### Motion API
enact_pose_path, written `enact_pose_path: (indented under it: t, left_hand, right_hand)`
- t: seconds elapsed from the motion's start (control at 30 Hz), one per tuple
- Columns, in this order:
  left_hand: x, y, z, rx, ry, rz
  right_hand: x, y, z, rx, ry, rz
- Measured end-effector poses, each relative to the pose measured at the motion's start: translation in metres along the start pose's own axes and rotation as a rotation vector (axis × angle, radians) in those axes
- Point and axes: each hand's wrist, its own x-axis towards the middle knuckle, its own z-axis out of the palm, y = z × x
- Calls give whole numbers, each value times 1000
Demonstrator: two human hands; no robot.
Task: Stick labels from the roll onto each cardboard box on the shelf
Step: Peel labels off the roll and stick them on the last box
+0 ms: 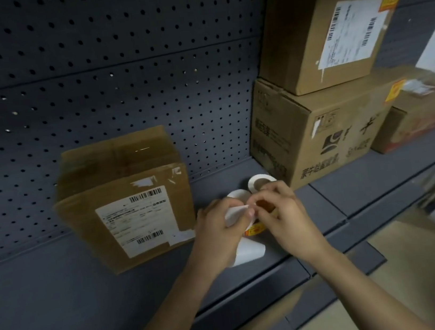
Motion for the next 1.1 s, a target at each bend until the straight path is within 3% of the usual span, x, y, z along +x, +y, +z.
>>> enact_pose_path:
  t: [0.2, 0.57, 0.8, 1.1]
  left_hand:
    - [7, -4, 0, -127, -109, -19]
    - [0, -11, -2, -212, -239, -148]
    - [0, -11, -4, -229, -321, -129]
    - [-3, -9, -8, -241, -300, -49]
  right_hand:
    - [1, 0, -5, 160, 22, -33]
    - [1, 18, -1, 172, 49, 128]
    - [0, 12, 3, 198, 9, 79]
    - [-1, 9, -1, 335, 9, 41]
